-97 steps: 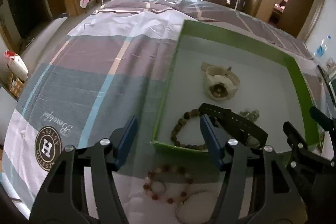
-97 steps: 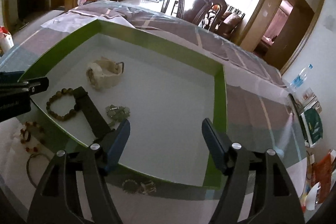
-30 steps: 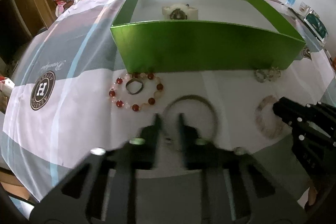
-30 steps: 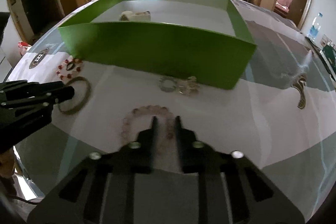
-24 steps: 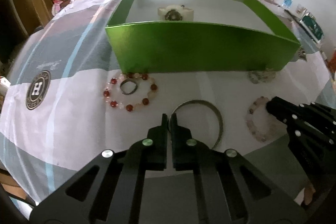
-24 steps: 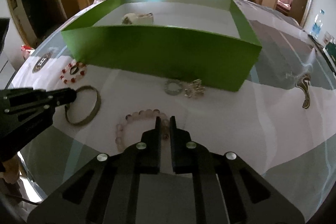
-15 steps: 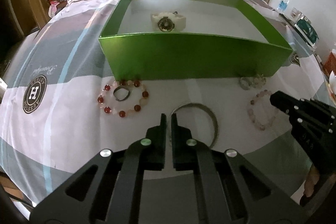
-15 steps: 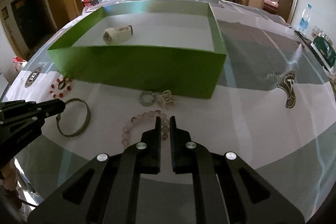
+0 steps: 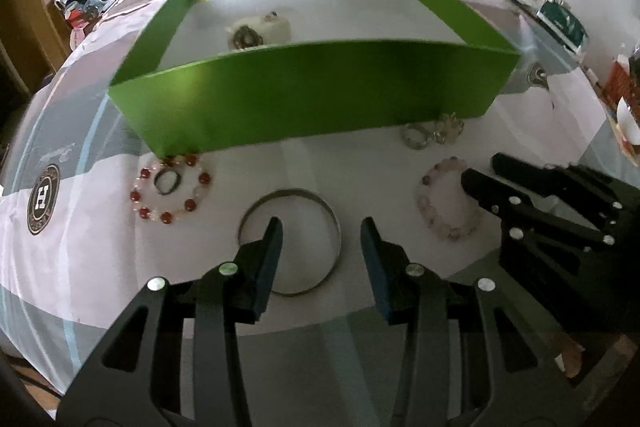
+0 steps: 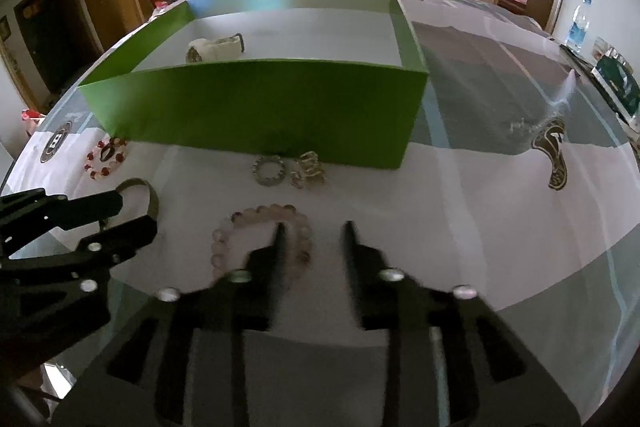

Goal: Organize jewelry
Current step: 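Carry the bangle and pink bracelet into the green box and open both tools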

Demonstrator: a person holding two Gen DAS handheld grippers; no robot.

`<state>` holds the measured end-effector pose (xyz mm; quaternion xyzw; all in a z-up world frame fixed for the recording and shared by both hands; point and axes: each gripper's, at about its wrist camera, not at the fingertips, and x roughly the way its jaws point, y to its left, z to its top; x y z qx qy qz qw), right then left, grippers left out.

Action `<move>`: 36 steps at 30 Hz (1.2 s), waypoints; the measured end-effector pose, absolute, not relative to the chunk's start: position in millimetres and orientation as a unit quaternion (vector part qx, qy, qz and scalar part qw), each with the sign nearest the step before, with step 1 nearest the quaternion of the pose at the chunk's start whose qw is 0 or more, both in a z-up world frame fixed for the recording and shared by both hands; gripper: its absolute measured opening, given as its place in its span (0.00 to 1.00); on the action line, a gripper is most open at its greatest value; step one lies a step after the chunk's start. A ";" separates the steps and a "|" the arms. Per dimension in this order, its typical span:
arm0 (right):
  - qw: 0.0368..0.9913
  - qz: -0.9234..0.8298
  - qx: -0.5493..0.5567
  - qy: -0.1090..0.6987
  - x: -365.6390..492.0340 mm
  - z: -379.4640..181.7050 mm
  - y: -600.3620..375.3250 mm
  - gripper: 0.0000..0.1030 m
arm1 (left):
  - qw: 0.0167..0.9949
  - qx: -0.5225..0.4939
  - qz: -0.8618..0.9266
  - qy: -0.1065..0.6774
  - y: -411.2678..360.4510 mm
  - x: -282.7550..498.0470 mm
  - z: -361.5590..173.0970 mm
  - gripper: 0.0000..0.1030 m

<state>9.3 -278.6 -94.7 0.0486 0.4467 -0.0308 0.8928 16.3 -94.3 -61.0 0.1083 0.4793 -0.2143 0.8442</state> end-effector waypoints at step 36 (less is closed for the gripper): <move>0.967 -0.015 0.000 0.256 17.7 30.0 -254.0 0.08 | 0.920 0.014 -0.195 0.341 -48.1 46.4 56.0 0.04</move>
